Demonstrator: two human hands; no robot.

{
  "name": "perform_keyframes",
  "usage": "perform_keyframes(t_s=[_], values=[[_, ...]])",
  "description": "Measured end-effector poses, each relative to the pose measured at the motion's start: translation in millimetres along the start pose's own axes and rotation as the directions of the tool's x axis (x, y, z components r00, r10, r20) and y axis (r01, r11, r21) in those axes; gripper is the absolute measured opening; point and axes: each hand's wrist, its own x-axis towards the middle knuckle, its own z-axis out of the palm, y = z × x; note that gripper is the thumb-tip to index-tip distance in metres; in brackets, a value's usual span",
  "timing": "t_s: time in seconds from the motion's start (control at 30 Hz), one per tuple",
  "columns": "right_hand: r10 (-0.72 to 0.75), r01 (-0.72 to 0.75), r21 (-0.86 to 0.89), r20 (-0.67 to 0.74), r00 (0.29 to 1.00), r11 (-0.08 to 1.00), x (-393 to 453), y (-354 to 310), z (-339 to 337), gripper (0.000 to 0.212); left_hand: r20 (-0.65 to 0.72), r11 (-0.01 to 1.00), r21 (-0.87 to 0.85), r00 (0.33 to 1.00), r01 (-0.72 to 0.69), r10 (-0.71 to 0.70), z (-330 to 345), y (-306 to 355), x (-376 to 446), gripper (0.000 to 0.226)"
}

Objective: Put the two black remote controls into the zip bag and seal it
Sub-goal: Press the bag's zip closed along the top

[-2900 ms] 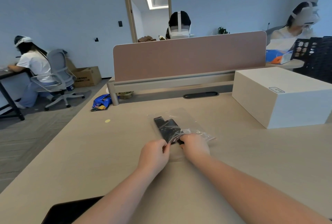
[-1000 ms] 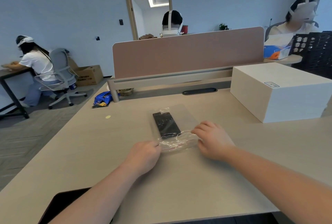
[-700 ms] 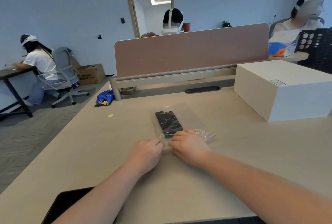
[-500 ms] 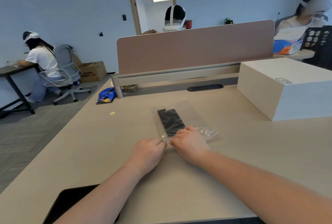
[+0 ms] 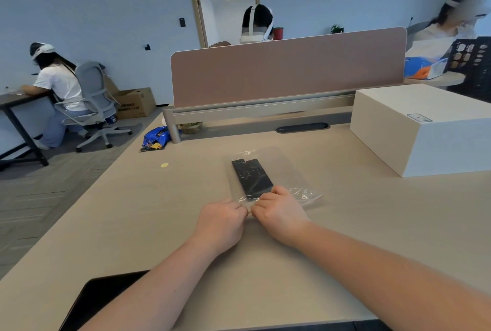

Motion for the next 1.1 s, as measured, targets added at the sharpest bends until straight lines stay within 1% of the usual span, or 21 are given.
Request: perform_keyframes(t_s=[0.13, 0.23, 0.27, 0.33, 0.4, 0.43, 0.53, 0.63, 0.77, 0.83, 1.0, 1.1], values=[[0.060, -0.059, -0.022, 0.042, 0.997, 0.998, -0.2, 1.3, 0.3, 0.023, 0.029, 1.000, 0.006, 0.999, -0.018, 0.018, 2.6, 0.3, 0.8, 0.017], [0.116, -0.117, 0.010, 0.076, 0.990, 0.993, 0.3, 2.1, 5.5, 0.023, 0.017, 1.000, 0.008, 1.000, -0.007, 0.007, 4.5, -2.2, 1.0, 0.010], [0.135, -0.137, 0.021, 0.075, 0.988, 0.990, 0.5, 2.4, 6.0, 0.023, 0.014, 1.000, 0.005, 1.000, -0.001, 0.001, 4.1, -3.4, 1.3, 0.008], [0.156, -0.159, 0.039, 0.053, 0.986, 0.987, 1.2, 3.2, 4.9, 0.024, 0.012, 1.000, 0.010, 1.000, 0.010, -0.010, 2.8, -4.4, 1.6, 0.015], [0.157, -0.159, 0.044, 0.041, 0.987, 0.986, 1.6, 3.6, 3.4, 0.023, 0.014, 1.000, 0.013, 1.000, 0.008, -0.008, 0.0, -3.5, 1.6, 0.011], [0.154, -0.156, 0.039, 0.040, 0.987, 0.987, 1.7, 3.5, 3.3, 0.023, 0.022, 1.000, 0.016, 1.000, 0.001, -0.001, -0.6, -2.6, 1.5, 0.008], [0.119, -0.120, 0.011, 0.057, 0.991, 0.993, 0.9, 2.6, 6.7, 0.021, 0.073, 1.000, 0.019, 0.997, -0.017, 0.015, -0.3, 0.3, 1.5, 0.019], [0.070, -0.069, -0.024, 0.050, 0.996, 0.997, -1.9, 3.1, 10.0, 0.020, 0.089, 0.999, -0.004, 0.995, -0.033, 0.033, 0.2, 1.2, 1.0, 0.026], [-0.035, 0.033, -0.087, -0.025, 0.999, 0.996, -5.1, 5.8, 6.9, 0.022, 0.117, 0.997, 0.023, 0.991, -0.074, 0.070, -3.9, 1.9, 3.0, 0.028], [-0.067, 0.057, -0.134, -0.072, 0.995, 0.989, -8.0, 10.4, 6.6, 0.024, 0.127, 0.996, 0.035, 0.989, -0.083, 0.078, -5.6, 1.4, 4.7, 0.028], [-0.079, 0.052, -0.231, -0.110, 0.991, 0.972, -25.1, 35.7, 9.3, 0.029, 0.139, 0.996, 0.047, 0.988, -0.072, 0.065, -7.9, -4.3, 1.7, 0.029], [-0.058, 0.027, -0.254, -0.114, 0.992, 0.967, -37.6, 46.8, 6.8, 0.026, 0.148, 0.996, 0.061, 0.987, -0.064, 0.055, -8.7, -5.0, -0.4, 0.029]])
